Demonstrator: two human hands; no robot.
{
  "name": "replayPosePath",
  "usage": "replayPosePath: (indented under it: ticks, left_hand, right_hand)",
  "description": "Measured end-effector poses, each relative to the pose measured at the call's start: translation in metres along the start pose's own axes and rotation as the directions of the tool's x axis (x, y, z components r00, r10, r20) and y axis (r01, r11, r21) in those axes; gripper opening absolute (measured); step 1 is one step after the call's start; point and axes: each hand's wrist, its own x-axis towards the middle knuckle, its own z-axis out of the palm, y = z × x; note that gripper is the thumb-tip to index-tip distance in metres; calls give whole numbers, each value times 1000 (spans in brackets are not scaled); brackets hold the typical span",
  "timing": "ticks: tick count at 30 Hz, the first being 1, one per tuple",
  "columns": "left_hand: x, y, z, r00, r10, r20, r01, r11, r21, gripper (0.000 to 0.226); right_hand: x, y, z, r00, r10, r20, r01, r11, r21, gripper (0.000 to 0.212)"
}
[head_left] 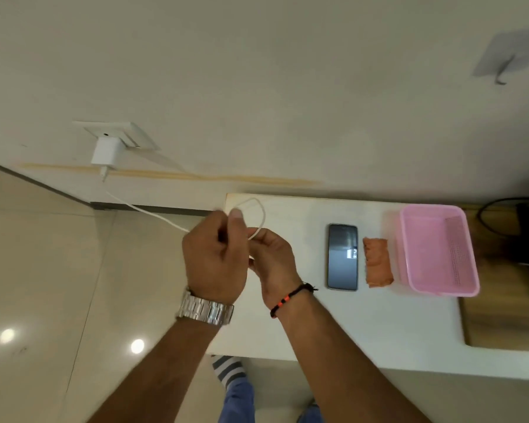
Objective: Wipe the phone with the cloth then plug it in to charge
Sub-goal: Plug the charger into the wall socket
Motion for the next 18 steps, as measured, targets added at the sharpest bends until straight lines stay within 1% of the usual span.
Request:
replayPosePath:
  ticks: [1, 2, 3, 4, 5, 6, 7, 8, 9, 10, 11, 12, 13, 14, 15, 16, 17, 18]
  left_hand:
    - [10, -2, 3, 997, 59, 58, -67, 987, 145, 36]
    - [23, -2, 9, 988, -19, 155, -25, 961, 276, 34]
    - [40, 1, 14, 929, -239, 283, 123, 919, 373, 43]
    - [54, 3, 20, 778, -493, 390, 331, 849, 413, 55]
    - [65, 6, 26, 566, -663, 490, 551, 746, 373, 61]
    - [73, 6, 32, 378, -718, 584, 730, 619, 288, 59]
    - [78, 8, 36, 273, -696, 664, 840, 509, 189, 53]
    - [79, 9, 41, 241, -654, 717, 887, 448, 110, 43]
    - [78, 11, 44, 253, -624, 740, 900, 433, 57, 33]
    - [74, 14, 46, 289, -606, 741, 890, 455, 25, 26]
    - [69, 14, 49, 327, -593, 736, 874, 486, 4, 23]
    - [63, 14, 48, 355, -574, 738, 854, 520, -6, 22]
    - [56, 15, 47, 375, -539, 754, 829, 559, -13, 22]
    - [49, 14, 44, 397, -496, 773, 787, 617, -8, 22]
    - [40, 13, 42, 419, -449, 789, 718, 696, 15, 23]
    - [30, 11, 39, 432, -407, 805, 621, 781, 61, 24]
    - [20, 7, 35, 430, -371, 823, 508, 853, 120, 25]
    - [10, 1, 33, 420, -345, 839, 381, 906, 182, 26]
  right_hand:
    - [-2, 3, -1, 999, -51, 6, 52, 998, -35, 13]
    - [-3, 4, -2, 995, -101, 18, 103, 992, -73, 18]
    - [-4, 5, -2, 988, -146, 47, 150, 981, -119, 24]
    - [-5, 5, -3, 979, -183, 87, 196, 965, -172, 28]
    - [-5, 7, -3, 969, -212, 125, 236, 946, -222, 28]
    - [-4, 9, -4, 960, -233, 155, 268, 923, -276, 24]
    - [-4, 11, -5, 953, -243, 183, 293, 892, -343, 18]
    - [-4, 13, -9, 949, -226, 220, 300, 864, -405, 15]
    - [-3, 15, -12, 947, -194, 256, 293, 849, -441, 16]
    - [-2, 16, -18, 951, -154, 269, 265, 854, -447, 21]
    - [-1, 15, -24, 963, -111, 246, 208, 887, -413, 25]
    - [0, 12, -30, 979, -62, 193, 122, 942, -313, 26]
    - [2, 8, -38, 990, -10, 139, 32, 988, -153, 24]
    - [6, 2, -47, 992, 40, 118, -45, 998, 38, 22]
    - [10, -6, -57, 989, 71, 131, -97, 974, 205, 24]
    - [14, -16, -67, 982, 91, 164, -140, 937, 321, 33]
    - [18, -27, -74, 975, 103, 198, -172, 910, 376, 46]
    - [21, -38, -79, 971, 114, 211, -188, 908, 374, 55]
